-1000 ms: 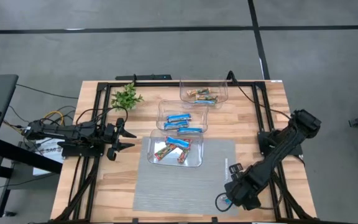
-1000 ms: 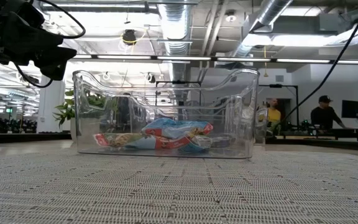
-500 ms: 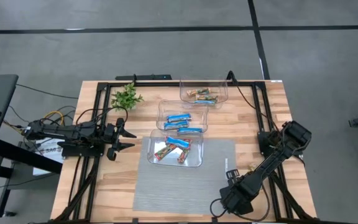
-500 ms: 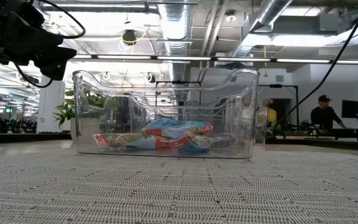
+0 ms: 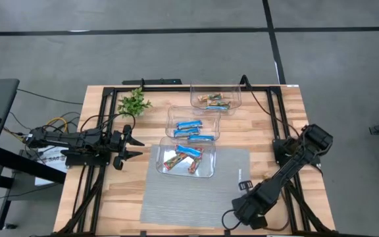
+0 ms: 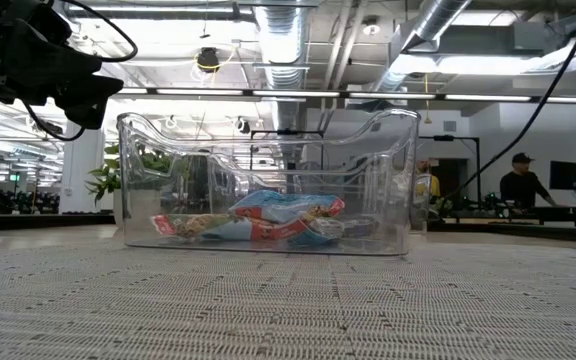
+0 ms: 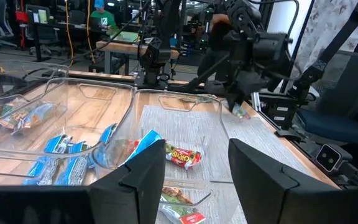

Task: Pick and place Granola Bars by type
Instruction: Put the red granola bar into the bottom transparent bin

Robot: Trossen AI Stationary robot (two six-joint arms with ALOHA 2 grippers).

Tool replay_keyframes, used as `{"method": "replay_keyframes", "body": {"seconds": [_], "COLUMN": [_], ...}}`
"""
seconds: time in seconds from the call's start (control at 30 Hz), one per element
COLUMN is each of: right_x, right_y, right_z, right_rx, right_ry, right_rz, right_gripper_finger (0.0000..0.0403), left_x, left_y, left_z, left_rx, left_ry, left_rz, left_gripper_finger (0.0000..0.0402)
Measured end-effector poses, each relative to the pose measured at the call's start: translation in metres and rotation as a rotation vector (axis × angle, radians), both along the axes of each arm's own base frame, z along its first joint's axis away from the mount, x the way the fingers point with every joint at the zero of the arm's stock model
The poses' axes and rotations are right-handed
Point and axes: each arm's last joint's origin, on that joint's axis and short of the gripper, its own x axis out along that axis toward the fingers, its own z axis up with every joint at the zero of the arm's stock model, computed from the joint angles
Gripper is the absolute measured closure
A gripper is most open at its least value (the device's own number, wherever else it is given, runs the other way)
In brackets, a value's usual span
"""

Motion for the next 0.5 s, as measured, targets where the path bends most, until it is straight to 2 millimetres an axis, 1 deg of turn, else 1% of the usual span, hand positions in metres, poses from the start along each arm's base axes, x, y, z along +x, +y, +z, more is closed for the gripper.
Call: {"method": "replay_keyframes", "body": {"seconds": [0.1,0.2,0.5], "right_x": [0.004,0.012,0.048], "right_y": [-0.003,-0.010,-0.043], "right_z": [0.014,0.033,0.094], "right_rx": [0.062,0.138,0.415], "right_ry": [-0.056,-0.133,-0.477], "right_rz": [-0.016,-0.049,-0.190], "right_gripper_finger": [0.0370,0.0377,0.0368], "left_x": [0.000,0.000,0.000], "left_y": [0.000,0.000,0.000], "left_z": [0.000,0.000,0.000], "left_rx": [-0.003,0.001,-0.004], "left_ry": [0.000,0.000,0.000], "left_rz": [0.000,0.000,0.000], "left_gripper_finger": [0.0233,0.0233,0.0233]}}
